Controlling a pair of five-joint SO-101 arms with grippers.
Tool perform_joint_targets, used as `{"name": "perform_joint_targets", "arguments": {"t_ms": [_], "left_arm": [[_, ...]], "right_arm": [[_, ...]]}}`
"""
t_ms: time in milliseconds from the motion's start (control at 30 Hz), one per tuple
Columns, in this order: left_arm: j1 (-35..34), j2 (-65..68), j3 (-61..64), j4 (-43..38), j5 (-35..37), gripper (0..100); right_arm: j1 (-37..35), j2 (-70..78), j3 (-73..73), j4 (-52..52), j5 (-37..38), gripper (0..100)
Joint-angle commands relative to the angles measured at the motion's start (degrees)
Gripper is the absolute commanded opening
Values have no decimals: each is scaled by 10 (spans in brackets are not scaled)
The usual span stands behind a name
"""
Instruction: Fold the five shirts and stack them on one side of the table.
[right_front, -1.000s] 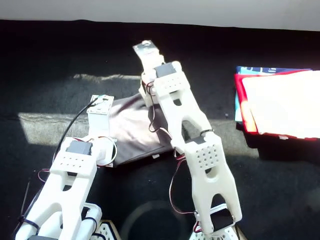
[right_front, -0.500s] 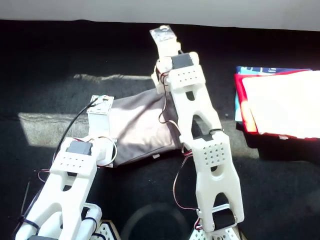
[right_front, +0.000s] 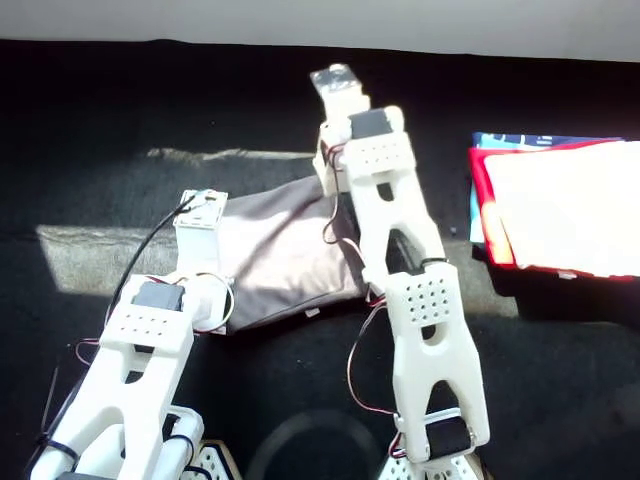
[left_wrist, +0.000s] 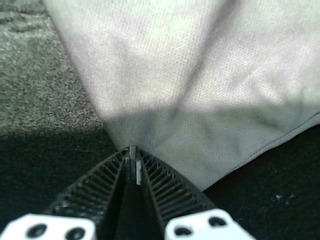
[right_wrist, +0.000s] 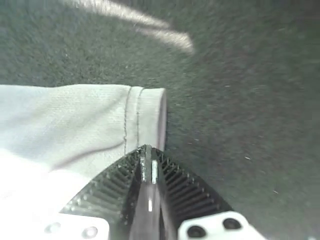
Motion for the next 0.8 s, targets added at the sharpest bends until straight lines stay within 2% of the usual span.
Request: {"name": "perform_joint_targets", "arguments": {"t_ms": [0,100,300,433,567,667,767], "left_arm": [[5,-15,-24,0,1,9],[5,-16,-64,23,1,9],[-20,-16,-205,164,0,27],[-136,-12,-267,203,-3,98],[-257,-12,-272,199,-67,158],[-311,-12,-262,187,-91,157],[-328,-12,-235,172,-91,157]], "right_arm": [[10,-37,-139,76,-3,6],[10,-43,-220,107,-3,6],[6,-62,-142,107,-9,22],[7,-116,-26,108,-89,149],[-8,-204,118,107,-134,255],[-44,-266,236,105,-154,265],[-97,-291,330,98,-180,266]]}}
